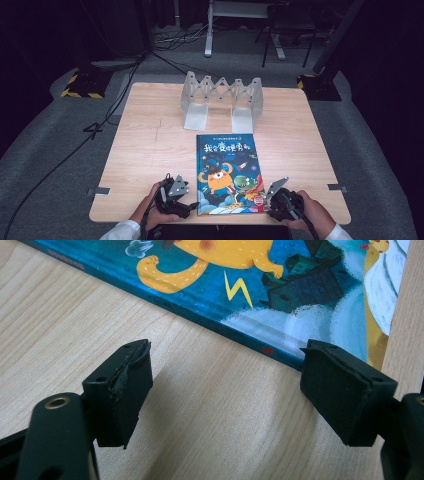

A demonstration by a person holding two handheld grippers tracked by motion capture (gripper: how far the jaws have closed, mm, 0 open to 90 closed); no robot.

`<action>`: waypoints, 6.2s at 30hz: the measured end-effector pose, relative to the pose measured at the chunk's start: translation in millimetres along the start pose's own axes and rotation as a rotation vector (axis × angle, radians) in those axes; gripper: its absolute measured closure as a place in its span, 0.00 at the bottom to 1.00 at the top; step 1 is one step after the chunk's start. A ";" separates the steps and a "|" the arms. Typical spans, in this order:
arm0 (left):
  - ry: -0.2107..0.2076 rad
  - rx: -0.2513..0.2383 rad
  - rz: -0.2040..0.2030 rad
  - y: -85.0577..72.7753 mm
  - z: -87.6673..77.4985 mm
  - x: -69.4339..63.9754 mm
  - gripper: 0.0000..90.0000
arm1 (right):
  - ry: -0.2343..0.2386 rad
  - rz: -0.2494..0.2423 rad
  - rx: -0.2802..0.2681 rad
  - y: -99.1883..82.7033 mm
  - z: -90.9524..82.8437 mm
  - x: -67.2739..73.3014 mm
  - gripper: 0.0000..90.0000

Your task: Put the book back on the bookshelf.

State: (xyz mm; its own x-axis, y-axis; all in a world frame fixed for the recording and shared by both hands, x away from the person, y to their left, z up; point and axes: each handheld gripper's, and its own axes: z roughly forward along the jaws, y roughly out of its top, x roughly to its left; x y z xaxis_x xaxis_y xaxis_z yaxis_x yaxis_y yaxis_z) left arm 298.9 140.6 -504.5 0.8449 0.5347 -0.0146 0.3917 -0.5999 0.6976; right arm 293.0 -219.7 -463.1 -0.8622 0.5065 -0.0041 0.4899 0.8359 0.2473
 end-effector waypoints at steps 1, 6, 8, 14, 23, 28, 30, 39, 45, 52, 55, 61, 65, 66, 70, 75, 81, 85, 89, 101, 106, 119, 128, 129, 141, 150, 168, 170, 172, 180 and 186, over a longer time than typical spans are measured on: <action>-0.001 -0.001 0.000 0.0 0.0 0.0 0.24 | 0.008 -0.001 0.001 1.0 0.3 -0.3 0.84; -0.003 -0.001 0.002 0.2 0.2 0.4 0.24 | 0.011 -0.010 -0.002 1.7 0.3 0.3 0.86; -0.006 -0.001 0.004 0.2 0.2 0.7 0.24 | 0.002 -0.007 -0.022 -0.9 0.3 1.6 0.86; -0.018 -0.001 0.013 0.2 0.0 4.7 0.24 | 0.075 0.056 -0.204 -22.5 2.3 -5.7 0.86; -0.021 0.000 0.022 0.1 -0.1 6.9 0.23 | 0.148 0.076 -0.428 -35.5 9.4 -9.0 0.80; -0.019 0.000 0.021 -0.1 -0.2 6.9 0.23 | 0.186 0.086 -0.489 -32.2 3.9 -14.5 0.61; -0.018 0.000 0.020 -0.2 -0.2 6.8 0.23 | 0.207 0.078 -0.506 -29.8 4.1 -16.1 0.52; -0.018 0.000 0.019 -0.2 -0.2 6.6 0.23 | 0.306 0.125 -0.601 -24.7 -2.0 -34.1 0.44; -0.015 0.000 0.016 -0.2 -0.3 6.4 0.23 | 0.323 0.141 -0.620 -9.6 -2.0 -45.8 0.41; -0.016 0.000 0.016 -0.3 -0.3 6.4 0.23 | 0.297 0.193 -0.593 9.8 2.6 -60.5 0.41; -0.016 0.000 0.016 -0.2 -0.3 6.4 0.23 | 0.301 0.192 -0.601 15.5 2.9 -64.9 0.41; -0.017 0.001 0.020 -0.1 -0.2 6.8 0.23 | 0.311 0.160 -0.638 24.9 2.9 -71.2 0.40; -0.016 0.001 0.018 0.0 -0.1 6.7 0.22 | 0.325 0.124 -0.655 29.7 4.2 -74.3 0.39; -0.015 0.002 0.018 0.1 -0.1 6.7 0.22 | 0.326 0.119 -0.657 30.7 4.6 -74.8 0.39; -0.015 0.003 0.016 0.2 0.1 6.8 0.22 | 0.344 0.112 -0.659 33.7 7.4 -76.5 0.39; -0.014 0.002 0.017 0.2 0.1 6.7 0.22 | 0.361 0.136 -0.615 38.7 14.2 -76.1 0.37; -0.014 0.002 0.017 0.2 0.1 6.7 0.22 | 0.367 0.076 -0.706 40.0 5.5 -69.9 0.47; -0.014 0.002 0.017 0.2 0.1 6.6 0.22 | 0.356 0.044 -0.753 39.6 1.9 -65.9 0.51; -0.014 0.003 0.017 0.2 0.1 6.6 0.21 | 0.335 0.027 -0.765 39.3 -0.4 -62.2 0.51; -0.024 0.009 0.000 0.4 0.1 7.3 0.19 | 0.234 -0.037 -0.840 24.3 -7.8 -45.8 0.51; -0.019 0.005 -0.027 4.2 2.9 10.6 0.18 | 0.192 -0.063 -0.871 17.1 -10.9 -39.8 0.52; -0.109 -0.046 -0.072 27.5 11.2 13.0 0.17 | 0.100 -0.155 -0.922 7.8 -18.6 -28.3 0.52; -0.204 -0.112 -0.093 38.0 18.6 19.7 0.16 | 0.077 -0.198 -0.947 5.1 -20.8 -23.5 0.52; -0.212 -0.112 -0.091 39.4 19.8 20.9 0.15 | 0.077 -0.203 -0.948 4.9 -20.8 -23.5 0.52; -0.319 -0.170 -0.196 48.9 31.7 39.9 0.11 | 0.075 -0.220 -0.957 4.1 -20.5 -23.5 0.52; -0.254 -0.273 -0.175 48.8 14.7 39.4 0.26 | 0.111 -0.233 -0.940 2.7 -20.1 -28.7 0.57; -0.145 -0.452 0.020 68.4 -21.8 7.6 0.45 | 0.052 -0.118 -0.874 -11.9 -7.8 -45.2 0.60; -0.132 -0.456 0.038 72.5 -21.4 4.6 0.46 | 0.025 -0.107 -0.862 -12.6 -6.4 -45.6 0.59; -0.131 -0.463 0.054 76.7 -19.7 0.2 0.51 | 0.006 -0.089 -0.854 -14.0 -5.1 -46.8 0.60; -0.139 -0.479 0.082 80.1 -15.9 -5.2 0.66 | -0.001 -0.090 -0.874 -20.1 -4.6 -43.2 0.61; -0.153 -0.482 0.128 80.3 -17.8 -11.5 0.71 | -0.029 -0.085 -0.865 -26.8 -5.6 -41.7 0.59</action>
State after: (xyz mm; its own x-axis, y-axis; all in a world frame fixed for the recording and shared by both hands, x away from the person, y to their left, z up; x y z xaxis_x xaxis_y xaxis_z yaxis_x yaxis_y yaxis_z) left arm 314.1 96.9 -435.6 0.9327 0.3603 0.0130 0.1002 -0.2937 0.9506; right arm 315.2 -264.5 -464.2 -0.8820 0.4648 -0.0771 0.1447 0.4229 0.8945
